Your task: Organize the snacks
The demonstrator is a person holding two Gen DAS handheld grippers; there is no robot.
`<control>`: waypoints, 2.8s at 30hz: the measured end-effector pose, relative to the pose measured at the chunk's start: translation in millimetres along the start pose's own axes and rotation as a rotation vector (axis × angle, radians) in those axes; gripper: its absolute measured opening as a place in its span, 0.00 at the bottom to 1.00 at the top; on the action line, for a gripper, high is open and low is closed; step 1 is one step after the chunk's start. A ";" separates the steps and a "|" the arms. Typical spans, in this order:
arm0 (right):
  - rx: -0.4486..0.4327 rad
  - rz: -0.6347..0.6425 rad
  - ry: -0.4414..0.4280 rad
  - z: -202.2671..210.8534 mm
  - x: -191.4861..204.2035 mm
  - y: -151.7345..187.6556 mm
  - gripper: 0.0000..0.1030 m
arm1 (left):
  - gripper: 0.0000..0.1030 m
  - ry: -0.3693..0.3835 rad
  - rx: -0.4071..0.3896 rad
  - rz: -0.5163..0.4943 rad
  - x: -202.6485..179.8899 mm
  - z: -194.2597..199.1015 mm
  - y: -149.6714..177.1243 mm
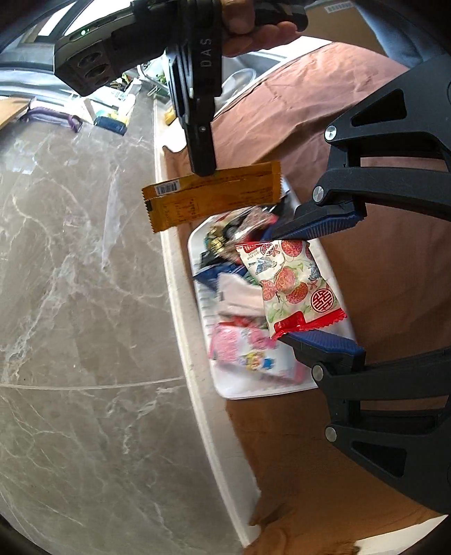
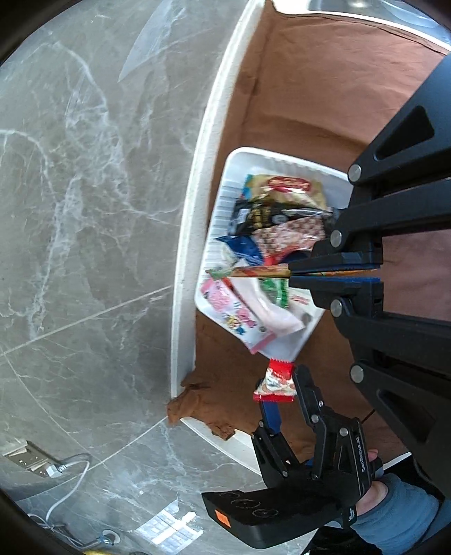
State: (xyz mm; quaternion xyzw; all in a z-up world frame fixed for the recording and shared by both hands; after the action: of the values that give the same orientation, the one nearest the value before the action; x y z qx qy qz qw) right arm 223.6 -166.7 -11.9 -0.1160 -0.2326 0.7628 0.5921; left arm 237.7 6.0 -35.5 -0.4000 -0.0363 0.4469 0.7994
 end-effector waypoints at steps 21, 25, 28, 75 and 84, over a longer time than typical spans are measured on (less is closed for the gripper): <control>0.120 -0.075 -0.019 -95.3 -27.5 -20.6 0.03 | 0.44 -0.087 0.098 -0.006 43.8 -100.0 -34.4; 0.128 -0.078 -0.015 -100.8 -30.2 -18.3 0.03 | 0.44 -0.106 0.108 -0.008 44.8 -110.3 -35.8; 0.134 -0.085 -0.013 -104.8 -31.4 -16.8 0.03 | 0.46 -0.113 0.114 -0.003 47.4 -115.8 -35.5; -0.247 -0.303 0.054 53.4 -30.5 22.1 0.92 | 1.00 -0.400 -0.281 0.166 -65.5 72.5 -19.7; -0.281 -0.246 0.211 83.2 -6.4 45.8 0.98 | 1.00 -0.337 -0.273 0.255 -74.4 92.4 9.5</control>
State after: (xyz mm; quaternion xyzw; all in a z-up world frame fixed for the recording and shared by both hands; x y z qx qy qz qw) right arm 148.8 -199.6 36.9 -0.2474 -0.2858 0.6285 0.6798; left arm 148.3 9.5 42.9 -0.4254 -0.1781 0.5955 0.6578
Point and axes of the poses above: each gripper's, at about its wrist camera, not at the fingertips, and z roughly against the way its jaws point, x to its left, y to its underside, the point moved 2 cm from there along -z, roughly the way its jaws point, and after that the axes turned 12 degrees about y, right-handed, at the moved point
